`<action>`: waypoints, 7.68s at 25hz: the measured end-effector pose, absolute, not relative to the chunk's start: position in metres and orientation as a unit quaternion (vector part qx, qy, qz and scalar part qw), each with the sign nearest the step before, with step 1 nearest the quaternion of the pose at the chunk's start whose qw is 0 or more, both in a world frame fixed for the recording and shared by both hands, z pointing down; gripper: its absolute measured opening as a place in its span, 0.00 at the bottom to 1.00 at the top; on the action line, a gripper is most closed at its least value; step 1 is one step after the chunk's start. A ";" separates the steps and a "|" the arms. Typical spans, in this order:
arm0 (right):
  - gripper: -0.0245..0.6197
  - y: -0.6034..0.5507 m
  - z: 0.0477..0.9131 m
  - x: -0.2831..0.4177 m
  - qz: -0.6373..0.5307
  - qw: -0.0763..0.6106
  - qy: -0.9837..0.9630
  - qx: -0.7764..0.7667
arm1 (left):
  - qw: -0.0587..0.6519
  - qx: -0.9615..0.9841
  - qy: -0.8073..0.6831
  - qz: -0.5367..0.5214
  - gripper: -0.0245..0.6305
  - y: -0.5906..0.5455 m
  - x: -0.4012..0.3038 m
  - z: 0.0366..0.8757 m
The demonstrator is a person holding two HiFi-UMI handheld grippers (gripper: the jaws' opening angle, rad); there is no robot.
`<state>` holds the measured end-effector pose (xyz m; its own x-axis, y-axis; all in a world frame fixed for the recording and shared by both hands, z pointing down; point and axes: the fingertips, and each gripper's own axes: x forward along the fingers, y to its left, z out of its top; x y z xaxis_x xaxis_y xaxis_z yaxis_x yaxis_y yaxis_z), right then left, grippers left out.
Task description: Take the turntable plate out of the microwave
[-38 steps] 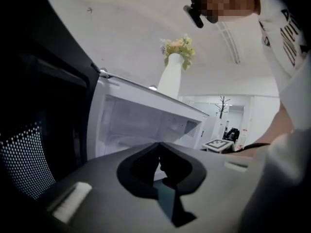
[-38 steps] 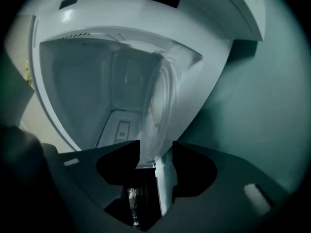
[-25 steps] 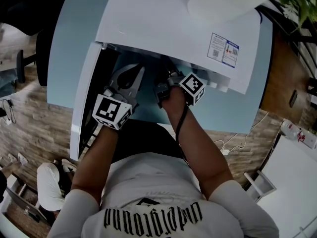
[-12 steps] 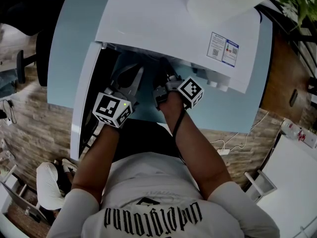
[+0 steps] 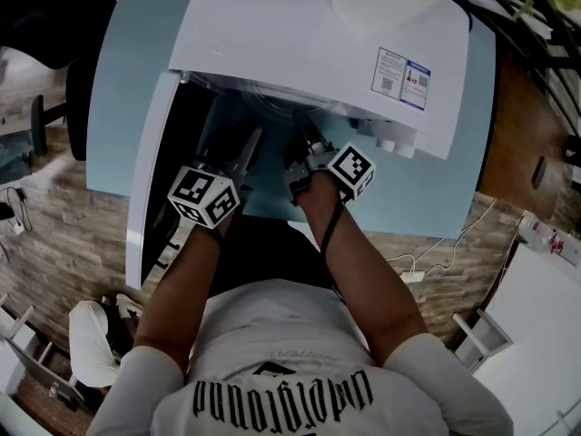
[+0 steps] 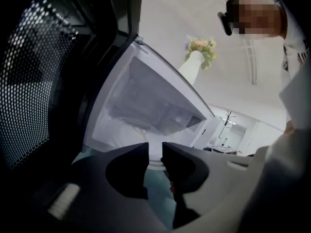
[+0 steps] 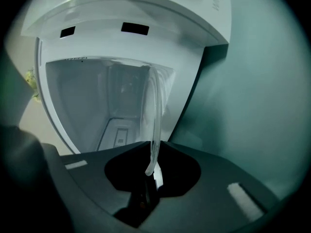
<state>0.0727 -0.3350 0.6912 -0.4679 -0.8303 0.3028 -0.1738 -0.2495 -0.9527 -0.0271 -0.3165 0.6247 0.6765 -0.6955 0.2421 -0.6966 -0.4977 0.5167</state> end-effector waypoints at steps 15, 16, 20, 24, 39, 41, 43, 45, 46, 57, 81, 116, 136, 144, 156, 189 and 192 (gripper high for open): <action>0.11 -0.294 0.690 0.073 -0.668 0.225 0.562 -0.432 | 0.485 0.782 -0.381 -0.086 0.42 -0.297 -0.027 0.676; 0.11 -0.291 0.689 0.072 -0.669 0.224 0.563 -0.430 | 0.492 0.779 -0.378 -0.090 0.42 -0.297 -0.025 0.678; 0.11 -0.279 0.687 0.069 -0.675 0.223 0.566 -0.417 | 0.520 0.761 -0.370 -0.116 0.43 -0.304 -0.021 0.679; 0.11 -0.270 0.685 0.070 -0.679 0.216 0.572 -0.406 | 0.537 0.751 -0.358 -0.139 0.43 -0.312 -0.019 0.681; 0.11 -0.246 0.675 0.078 -0.679 0.176 0.596 -0.391 | 0.575 0.728 -0.317 -0.196 0.43 -0.333 -0.008 0.681; 0.11 -0.244 0.676 0.078 -0.678 0.172 0.599 -0.390 | 0.583 0.725 -0.305 -0.205 0.42 -0.331 -0.007 0.682; 0.11 -0.242 0.676 0.079 -0.678 0.167 0.600 -0.390 | 0.586 0.722 -0.298 -0.214 0.32 -0.330 -0.007 0.680; 0.11 -0.238 0.681 0.081 -0.680 0.151 0.597 -0.398 | 0.592 0.715 -0.298 -0.223 0.26 -0.329 -0.008 0.683; 0.11 -0.237 0.681 0.081 -0.680 0.150 0.598 -0.398 | 0.596 0.710 -0.299 -0.226 0.25 -0.328 -0.008 0.685; 0.11 -0.219 0.676 0.079 -0.670 0.158 0.622 -0.373 | 0.616 0.681 -0.306 -0.249 0.18 -0.301 -0.009 0.690; 0.11 -0.129 0.570 0.095 -0.634 0.144 0.691 -0.316 | 0.611 0.675 -0.295 -0.291 0.16 -0.202 0.001 0.573; 0.11 -0.035 0.452 0.045 -0.574 0.191 0.718 -0.345 | 0.605 0.706 -0.259 -0.262 0.15 -0.117 -0.052 0.452; 0.11 0.072 0.419 0.022 -0.538 0.200 0.749 -0.330 | 0.591 0.719 -0.239 -0.276 0.15 -0.006 -0.072 0.415; 0.11 0.133 0.418 0.082 -0.546 0.184 0.757 -0.307 | 0.582 0.710 -0.263 -0.295 0.15 0.060 -0.019 0.415; 0.11 0.215 0.428 0.150 -0.562 0.168 0.759 -0.283 | 0.577 0.699 -0.282 -0.313 0.15 0.148 0.047 0.423; 0.11 0.300 0.418 0.150 -0.571 0.164 0.765 -0.247 | 0.562 0.695 -0.307 -0.326 0.15 0.239 0.044 0.410; 0.11 0.301 0.418 0.149 -0.572 0.161 0.765 -0.249 | 0.563 0.694 -0.308 -0.326 0.15 0.240 0.042 0.410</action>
